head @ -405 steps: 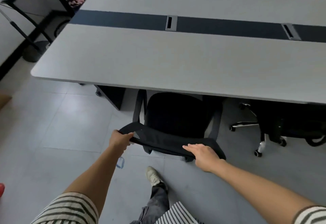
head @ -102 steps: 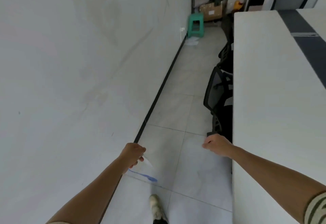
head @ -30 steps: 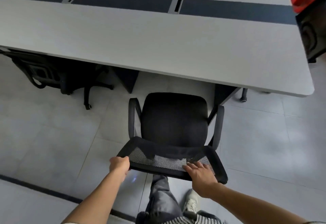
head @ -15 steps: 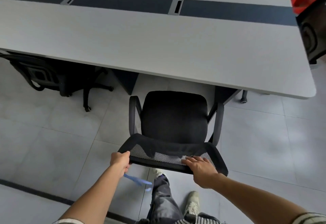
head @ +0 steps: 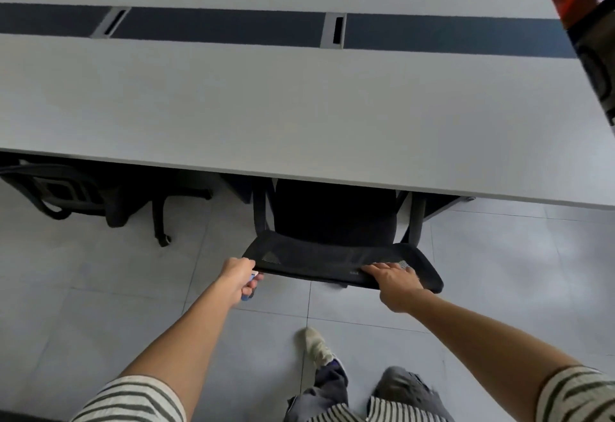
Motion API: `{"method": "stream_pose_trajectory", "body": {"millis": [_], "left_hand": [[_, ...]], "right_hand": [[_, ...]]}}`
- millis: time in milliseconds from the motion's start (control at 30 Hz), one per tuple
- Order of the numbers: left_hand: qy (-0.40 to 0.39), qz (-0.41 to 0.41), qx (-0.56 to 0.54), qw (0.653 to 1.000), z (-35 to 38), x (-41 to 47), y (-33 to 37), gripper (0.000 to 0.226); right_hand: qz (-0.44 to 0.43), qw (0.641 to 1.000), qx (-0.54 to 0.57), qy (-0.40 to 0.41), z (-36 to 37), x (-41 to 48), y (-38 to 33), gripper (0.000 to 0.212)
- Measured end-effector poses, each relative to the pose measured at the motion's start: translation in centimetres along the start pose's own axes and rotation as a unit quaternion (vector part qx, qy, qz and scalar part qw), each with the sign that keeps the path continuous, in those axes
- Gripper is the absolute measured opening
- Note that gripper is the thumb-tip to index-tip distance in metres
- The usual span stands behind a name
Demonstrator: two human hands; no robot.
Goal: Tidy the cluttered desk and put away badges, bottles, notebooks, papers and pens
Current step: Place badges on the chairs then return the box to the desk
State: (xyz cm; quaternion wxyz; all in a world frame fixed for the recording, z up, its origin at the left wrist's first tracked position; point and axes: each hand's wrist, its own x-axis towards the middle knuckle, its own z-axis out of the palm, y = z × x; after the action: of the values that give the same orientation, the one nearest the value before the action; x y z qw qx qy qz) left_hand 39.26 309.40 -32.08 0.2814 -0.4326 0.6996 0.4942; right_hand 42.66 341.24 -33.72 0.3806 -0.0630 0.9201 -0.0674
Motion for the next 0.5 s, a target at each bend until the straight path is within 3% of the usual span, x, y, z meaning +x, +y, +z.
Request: {"method": "stream_pose_trajectory", "body": {"millis": [367, 500], "left_hand": [[0.027, 0.032, 0.003, 0.999, -0.8, 4.4, 4.8, 0.018], [0.068, 0.041, -0.025, 0.997, -2.7, 5.6, 6.7, 0.023]], "right_hand": [[0.004, 0.999, -0.037, -0.001, -6.1, 5.9, -0.9, 0.072], [-0.018, 0.998, -0.047, -0.042, -6.9, 7.3, -4.0, 0.074]]}}
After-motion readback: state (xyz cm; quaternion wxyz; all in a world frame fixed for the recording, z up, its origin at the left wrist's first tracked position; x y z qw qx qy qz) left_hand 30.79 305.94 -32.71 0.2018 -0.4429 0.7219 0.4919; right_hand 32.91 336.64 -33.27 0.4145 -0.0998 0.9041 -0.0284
